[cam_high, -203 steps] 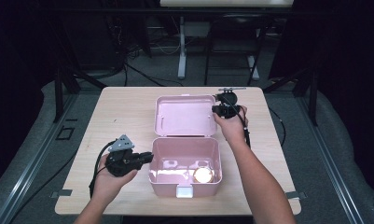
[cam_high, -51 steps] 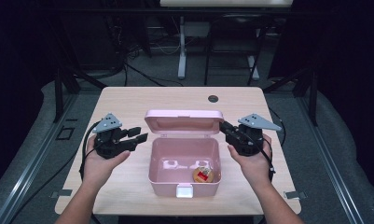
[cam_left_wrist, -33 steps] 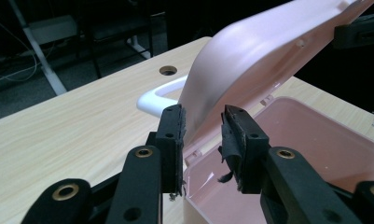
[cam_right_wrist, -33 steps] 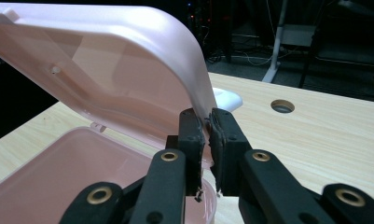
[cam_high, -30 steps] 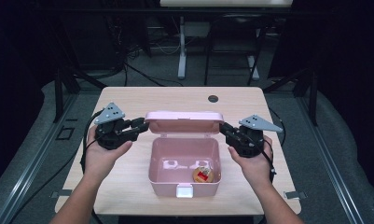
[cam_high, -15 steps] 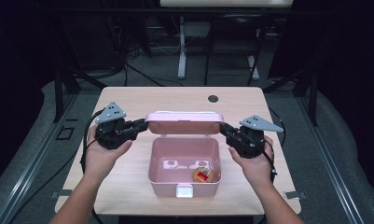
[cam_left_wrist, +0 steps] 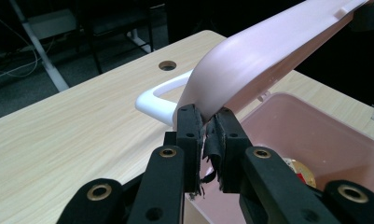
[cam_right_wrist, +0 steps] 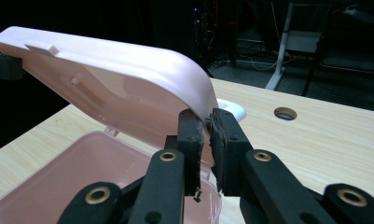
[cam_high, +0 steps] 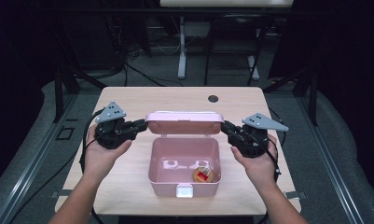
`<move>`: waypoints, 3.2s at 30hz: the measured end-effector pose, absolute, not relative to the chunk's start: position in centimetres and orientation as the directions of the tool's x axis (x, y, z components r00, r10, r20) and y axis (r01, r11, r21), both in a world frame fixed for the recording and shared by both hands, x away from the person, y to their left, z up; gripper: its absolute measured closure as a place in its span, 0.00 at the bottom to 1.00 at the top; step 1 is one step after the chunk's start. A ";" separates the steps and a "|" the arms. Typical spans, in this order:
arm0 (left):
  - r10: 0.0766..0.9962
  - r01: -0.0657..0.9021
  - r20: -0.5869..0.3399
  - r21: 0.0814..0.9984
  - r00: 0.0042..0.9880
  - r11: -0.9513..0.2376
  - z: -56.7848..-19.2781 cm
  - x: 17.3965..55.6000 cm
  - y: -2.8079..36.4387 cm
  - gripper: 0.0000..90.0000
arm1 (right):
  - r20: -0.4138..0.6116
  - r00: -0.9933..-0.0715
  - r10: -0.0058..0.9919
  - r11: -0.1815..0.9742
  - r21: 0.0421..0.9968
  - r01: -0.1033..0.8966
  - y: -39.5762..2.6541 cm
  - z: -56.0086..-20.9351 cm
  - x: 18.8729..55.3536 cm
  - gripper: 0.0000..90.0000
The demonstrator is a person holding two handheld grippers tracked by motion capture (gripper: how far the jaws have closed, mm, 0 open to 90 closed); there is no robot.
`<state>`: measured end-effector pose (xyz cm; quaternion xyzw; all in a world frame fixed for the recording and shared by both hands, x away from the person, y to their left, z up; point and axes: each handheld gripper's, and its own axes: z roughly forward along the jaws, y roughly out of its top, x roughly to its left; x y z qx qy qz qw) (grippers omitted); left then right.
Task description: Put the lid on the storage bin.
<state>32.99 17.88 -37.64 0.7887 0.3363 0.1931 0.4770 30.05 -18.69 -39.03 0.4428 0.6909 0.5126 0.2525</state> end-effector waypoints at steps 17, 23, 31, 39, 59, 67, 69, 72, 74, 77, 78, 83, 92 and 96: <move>0.706 0.347 -0.016 0.879 0.708 -0.327 -37.7 32.6 18.0 0.92 | 0.104 -0.489 0.866 0.088 0.931 0.354 -18.7 -38.7 29.4 0.90; 0.704 0.343 -0.008 0.877 0.710 -0.336 -37.8 32.2 18.0 0.92 | 0.100 -0.494 0.864 0.094 0.931 0.353 -18.8 -38.8 29.1 0.90; 0.700 0.337 -0.001 0.877 0.714 -0.343 -38.1 31.6 18.1 0.92 | 0.094 -0.500 0.861 0.102 0.931 0.351 -18.8 -39.1 28.5 0.90; 0.698 0.335 0.002 0.877 0.716 -0.346 -38.5 30.9 18.1 0.92 | 0.094 -0.508 0.856 0.106 0.931 0.351 -18.8 -39.6 27.7 0.89; 0.689 0.340 -0.003 0.871 0.725 -0.354 -39.2 29.8 18.3 0.91 | 0.100 -0.521 0.848 0.107 0.929 0.353 -19.0 -40.6 26.3 0.89; 0.681 0.354 -0.029 0.870 0.732 -0.344 -39.6 29.4 18.6 0.91 | 0.105 -0.526 0.844 0.108 0.927 0.359 -19.1 -40.9 25.9 0.89; 0.680 0.359 -0.036 0.869 0.733 -0.341 -39.7 29.4 18.6 0.91 | 0.113 -0.526 0.843 0.104 0.925 0.365 -19.1 -41.0 25.8 0.89; 0.678 0.358 -0.032 0.867 0.734 -0.347 -39.7 29.2 18.6 0.91 | 0.120 -0.529 0.840 0.100 0.924 0.368 -19.2 -41.1 25.8 0.89; 0.677 0.358 -0.034 0.867 0.736 -0.346 -39.8 29.1 18.6 0.91 | 0.122 -0.529 0.840 0.098 0.924 0.369 -19.3 -41.2 25.7 0.89; 0.675 0.360 -0.037 0.867 0.737 -0.345 -39.9 29.0 18.8 0.92 | 0.125 -0.531 0.838 0.098 0.923 0.372 -19.3 -41.3 25.6 0.89; 0.675 0.360 -0.039 0.867 0.737 -0.344 -39.9 29.0 18.8 0.92 | 0.124 -0.533 0.837 0.100 0.923 0.371 -19.3 -41.4 25.6 0.90; 0.672 0.361 -0.044 0.869 0.739 -0.340 -40.1 28.8 18.9 0.93 | 0.122 -0.535 0.836 0.103 0.923 0.371 -19.4 -41.5 25.4 0.90; 0.669 0.358 -0.053 0.874 0.742 -0.328 -40.3 28.5 19.1 0.95 | 0.130 -0.541 0.831 0.103 0.919 0.380 -19.6 -41.7 25.2 0.91; 0.668 0.353 -0.050 0.877 0.743 -0.327 -40.3 28.3 19.1 0.95 | 0.131 -0.544 0.829 0.104 0.920 0.379 -19.7 -41.8 25.0 0.91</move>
